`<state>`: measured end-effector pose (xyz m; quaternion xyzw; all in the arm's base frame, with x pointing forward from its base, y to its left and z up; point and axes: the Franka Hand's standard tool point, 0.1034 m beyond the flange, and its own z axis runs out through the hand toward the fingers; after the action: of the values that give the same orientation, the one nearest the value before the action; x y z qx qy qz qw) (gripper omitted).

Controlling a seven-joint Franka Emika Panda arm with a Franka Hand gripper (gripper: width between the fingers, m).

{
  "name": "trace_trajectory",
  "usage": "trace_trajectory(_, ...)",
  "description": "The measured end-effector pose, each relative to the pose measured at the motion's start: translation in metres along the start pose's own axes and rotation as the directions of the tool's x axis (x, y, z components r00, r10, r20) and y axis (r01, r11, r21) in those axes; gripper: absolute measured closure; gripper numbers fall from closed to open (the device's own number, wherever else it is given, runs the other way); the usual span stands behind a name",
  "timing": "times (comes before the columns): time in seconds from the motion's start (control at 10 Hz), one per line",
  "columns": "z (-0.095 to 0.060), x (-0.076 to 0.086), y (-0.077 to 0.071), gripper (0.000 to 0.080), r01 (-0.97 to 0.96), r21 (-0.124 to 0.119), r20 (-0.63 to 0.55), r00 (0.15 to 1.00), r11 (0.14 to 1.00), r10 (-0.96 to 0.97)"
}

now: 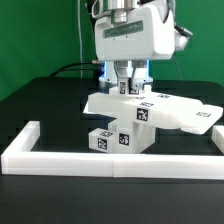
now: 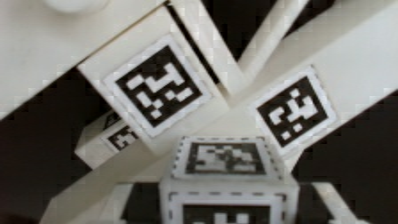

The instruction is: Assemble chair

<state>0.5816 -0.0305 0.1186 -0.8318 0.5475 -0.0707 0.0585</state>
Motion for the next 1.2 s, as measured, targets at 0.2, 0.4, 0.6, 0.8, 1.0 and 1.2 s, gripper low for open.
trace_trajectory(0.2,0.0002,0.0019,0.0007,0.0512,-0.117,0.014,0.011,0.993,0.993,0.117)
trace_trajectory(0.4,0.0002,0.0021,0.0007,0.0512,-0.212,0.016,0.016,0.977,0.977,0.212)
trace_trajectory(0.6,0.0003,0.0021,0.0008,0.0512,-0.224,0.015,0.015,0.974,0.974,0.224)
trace_trajectory(0.8,0.0010,-0.0014,0.0008,0.0201,-0.159,-0.007,0.012,0.987,0.987,0.159)
trace_trajectory(1.0,0.0005,-0.0024,0.0000,0.0163,0.004,-0.014,0.002,1.000,1.000,-0.004)
trace_trajectory(1.2,0.0006,-0.0014,0.0001,0.0152,0.154,-0.015,-0.002,0.988,0.988,-0.154)
